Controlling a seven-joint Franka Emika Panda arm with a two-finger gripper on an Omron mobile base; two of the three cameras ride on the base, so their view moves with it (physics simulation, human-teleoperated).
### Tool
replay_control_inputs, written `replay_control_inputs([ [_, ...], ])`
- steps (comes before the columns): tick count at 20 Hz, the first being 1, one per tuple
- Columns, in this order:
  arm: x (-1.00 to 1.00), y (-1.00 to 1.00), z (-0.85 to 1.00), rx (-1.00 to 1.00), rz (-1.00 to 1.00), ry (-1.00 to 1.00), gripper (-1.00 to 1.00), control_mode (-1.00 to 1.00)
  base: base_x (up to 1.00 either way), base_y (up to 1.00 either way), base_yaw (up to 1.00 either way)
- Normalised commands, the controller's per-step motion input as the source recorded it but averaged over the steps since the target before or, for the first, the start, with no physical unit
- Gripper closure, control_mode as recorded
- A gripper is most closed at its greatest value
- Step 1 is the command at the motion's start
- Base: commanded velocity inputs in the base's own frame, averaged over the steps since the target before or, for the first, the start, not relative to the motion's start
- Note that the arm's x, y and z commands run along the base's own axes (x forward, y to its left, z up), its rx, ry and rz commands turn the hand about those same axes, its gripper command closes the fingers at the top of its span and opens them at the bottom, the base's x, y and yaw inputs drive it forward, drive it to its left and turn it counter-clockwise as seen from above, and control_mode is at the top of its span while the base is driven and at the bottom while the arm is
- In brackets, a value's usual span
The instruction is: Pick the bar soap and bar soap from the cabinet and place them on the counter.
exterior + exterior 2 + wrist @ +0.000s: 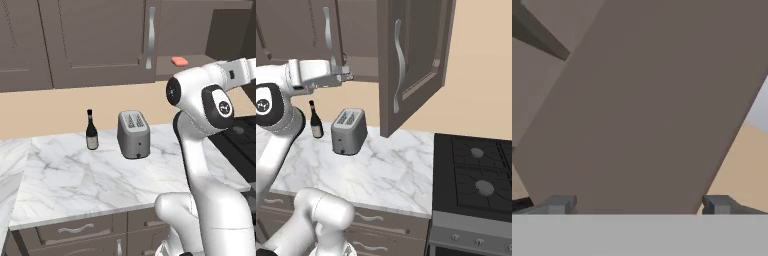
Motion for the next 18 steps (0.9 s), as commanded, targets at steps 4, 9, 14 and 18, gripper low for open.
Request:
replay_control_inputs([
  [4,0.24,-0.49,0.00,0.02,-0.20,0.08,-1.00,-1.00,0.00,0.00,0.00],
  [9,0.02,-0.60,0.00,0.03,-0.16,0.01,-1.00,-1.00,0.00,0.00,0.00],
  [14,0.00,-0.62,0.00,0.04,-0.13,0.00,-1.00,-1.00,0.00,0.00,0.00],
  [18,0.00,-0.62,0.00,0.05,-0.14,0.00,-1.00,-1.00,0.00,0.00,0.00],
])
